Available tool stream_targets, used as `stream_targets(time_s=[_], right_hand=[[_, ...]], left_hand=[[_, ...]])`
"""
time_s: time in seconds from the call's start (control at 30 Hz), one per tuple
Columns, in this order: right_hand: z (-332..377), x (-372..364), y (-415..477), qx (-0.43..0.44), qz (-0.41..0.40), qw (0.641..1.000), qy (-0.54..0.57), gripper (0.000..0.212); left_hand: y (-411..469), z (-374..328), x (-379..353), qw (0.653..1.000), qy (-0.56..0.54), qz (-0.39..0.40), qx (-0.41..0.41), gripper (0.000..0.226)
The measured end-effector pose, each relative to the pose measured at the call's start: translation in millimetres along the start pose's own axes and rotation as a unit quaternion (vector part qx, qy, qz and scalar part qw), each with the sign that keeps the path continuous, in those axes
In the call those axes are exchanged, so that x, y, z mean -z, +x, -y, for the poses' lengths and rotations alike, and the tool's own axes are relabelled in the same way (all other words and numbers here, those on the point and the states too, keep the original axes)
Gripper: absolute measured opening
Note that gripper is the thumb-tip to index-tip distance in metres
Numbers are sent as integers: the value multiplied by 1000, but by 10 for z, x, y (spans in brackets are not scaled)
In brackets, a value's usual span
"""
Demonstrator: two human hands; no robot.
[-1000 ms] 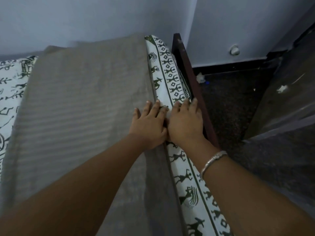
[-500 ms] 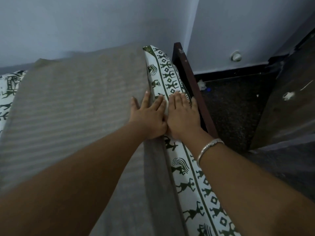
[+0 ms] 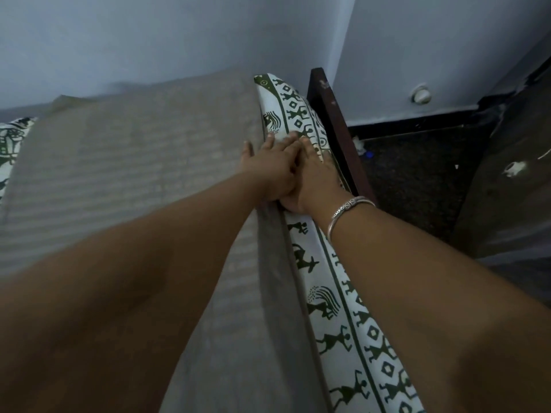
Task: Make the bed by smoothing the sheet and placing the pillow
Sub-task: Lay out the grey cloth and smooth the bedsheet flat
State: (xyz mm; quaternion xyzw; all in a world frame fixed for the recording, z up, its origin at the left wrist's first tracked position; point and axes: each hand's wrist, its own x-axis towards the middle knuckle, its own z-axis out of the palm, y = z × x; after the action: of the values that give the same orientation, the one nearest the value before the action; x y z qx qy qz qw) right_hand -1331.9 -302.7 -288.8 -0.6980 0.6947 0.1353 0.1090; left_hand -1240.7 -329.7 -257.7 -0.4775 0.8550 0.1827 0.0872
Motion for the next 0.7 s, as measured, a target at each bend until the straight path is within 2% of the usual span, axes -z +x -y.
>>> stream_targets(time_s=[0.1,0.2,0.27,0.4,0.43,0.5,0.53,0.7], right_hand=[[0,80,-27,-62,11,998,-11,87],[58,166,-188,-94,-57,993,39,80],[213,169,-384,-57,-120,990,55,74],[939,118,-862,77,-205,973,78,59],[1109,79,-939,106,-192,973,68,60],[1255,-61,-996,108,-103,987,57,59],[1218,-136,-988,86,-69,993,52,61],[943,-274,-961,-69,-48,996,35,74]], left_hand=[[-214,146,-13,997,-7,-68,-33,66],[-512,410,-49,993,-49,-108,16,60],[-732,592,-86,992,-48,-115,37,59],[-1200,779,-265,993,-47,-96,57,66],[-1312,807,-343,994,-40,-80,65,69],[-1524,851,-501,996,-20,-58,72,66],[-1617,869,-551,995,-19,-64,72,67],[-2006,1043,-661,991,-10,-84,108,77]])
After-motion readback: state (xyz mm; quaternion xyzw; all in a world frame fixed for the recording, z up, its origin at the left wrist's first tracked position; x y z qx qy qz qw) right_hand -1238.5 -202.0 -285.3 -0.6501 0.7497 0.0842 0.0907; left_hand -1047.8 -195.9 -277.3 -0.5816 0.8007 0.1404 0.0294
